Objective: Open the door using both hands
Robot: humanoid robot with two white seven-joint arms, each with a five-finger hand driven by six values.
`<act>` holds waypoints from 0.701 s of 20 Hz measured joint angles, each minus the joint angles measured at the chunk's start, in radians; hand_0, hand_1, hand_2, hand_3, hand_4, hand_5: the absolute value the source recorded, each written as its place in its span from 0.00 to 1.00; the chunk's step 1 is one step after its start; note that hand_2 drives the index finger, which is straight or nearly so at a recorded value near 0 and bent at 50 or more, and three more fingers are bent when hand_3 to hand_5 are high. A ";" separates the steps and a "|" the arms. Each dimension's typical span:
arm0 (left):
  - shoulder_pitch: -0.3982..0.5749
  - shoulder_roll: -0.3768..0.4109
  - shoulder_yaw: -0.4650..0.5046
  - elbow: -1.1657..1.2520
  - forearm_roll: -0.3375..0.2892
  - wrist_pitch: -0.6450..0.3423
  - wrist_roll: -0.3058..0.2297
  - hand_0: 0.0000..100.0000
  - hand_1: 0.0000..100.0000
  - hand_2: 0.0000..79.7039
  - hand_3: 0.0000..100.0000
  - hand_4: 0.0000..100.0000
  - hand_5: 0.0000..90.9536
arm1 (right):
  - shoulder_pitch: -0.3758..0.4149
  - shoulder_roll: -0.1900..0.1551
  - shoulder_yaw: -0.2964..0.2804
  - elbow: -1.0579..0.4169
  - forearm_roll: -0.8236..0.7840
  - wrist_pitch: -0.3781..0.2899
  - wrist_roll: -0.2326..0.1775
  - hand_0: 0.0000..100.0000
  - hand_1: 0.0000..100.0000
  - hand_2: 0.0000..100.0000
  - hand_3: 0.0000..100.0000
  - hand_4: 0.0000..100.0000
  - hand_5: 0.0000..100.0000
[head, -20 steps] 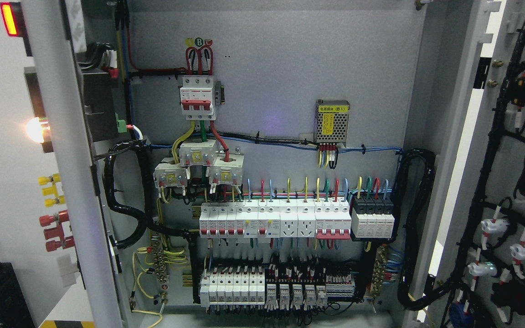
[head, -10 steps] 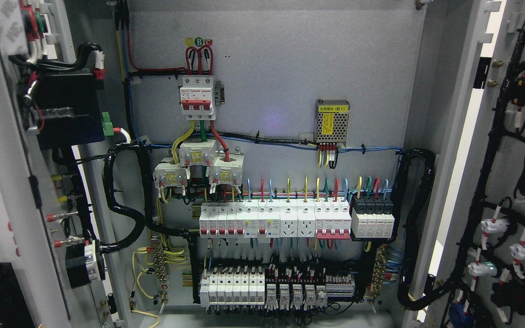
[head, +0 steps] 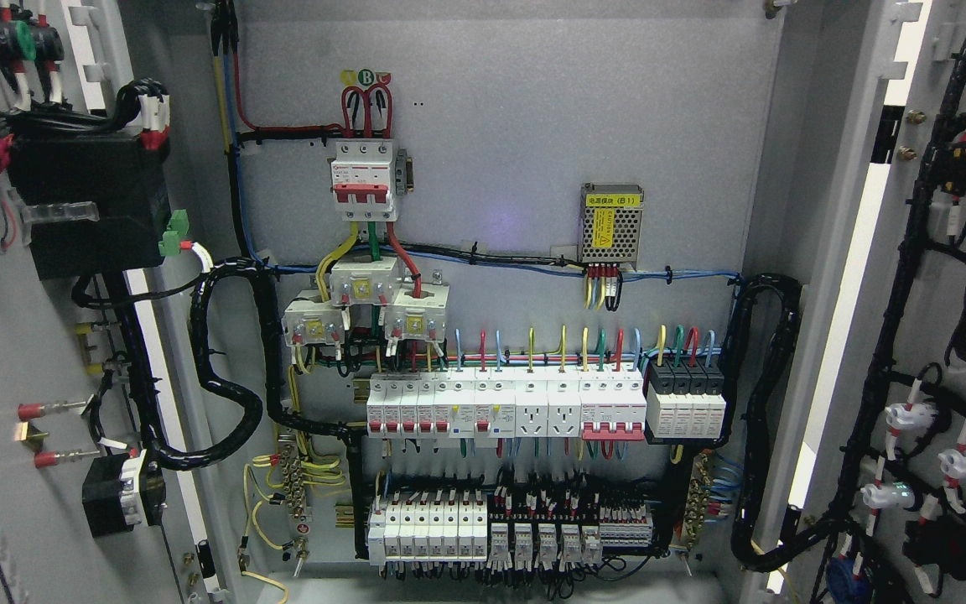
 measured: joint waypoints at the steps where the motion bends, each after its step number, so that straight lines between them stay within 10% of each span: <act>1: 0.000 0.000 0.000 0.000 0.000 0.000 0.000 0.12 0.39 0.00 0.00 0.00 0.00 | -0.004 0.003 0.002 0.002 0.000 0.001 0.000 0.12 0.39 0.00 0.00 0.00 0.00; 14: 0.000 0.000 0.000 0.000 0.000 0.000 0.000 0.12 0.39 0.00 0.00 0.00 0.00 | -0.047 0.027 0.020 0.035 0.004 0.001 -0.001 0.12 0.39 0.00 0.00 0.00 0.00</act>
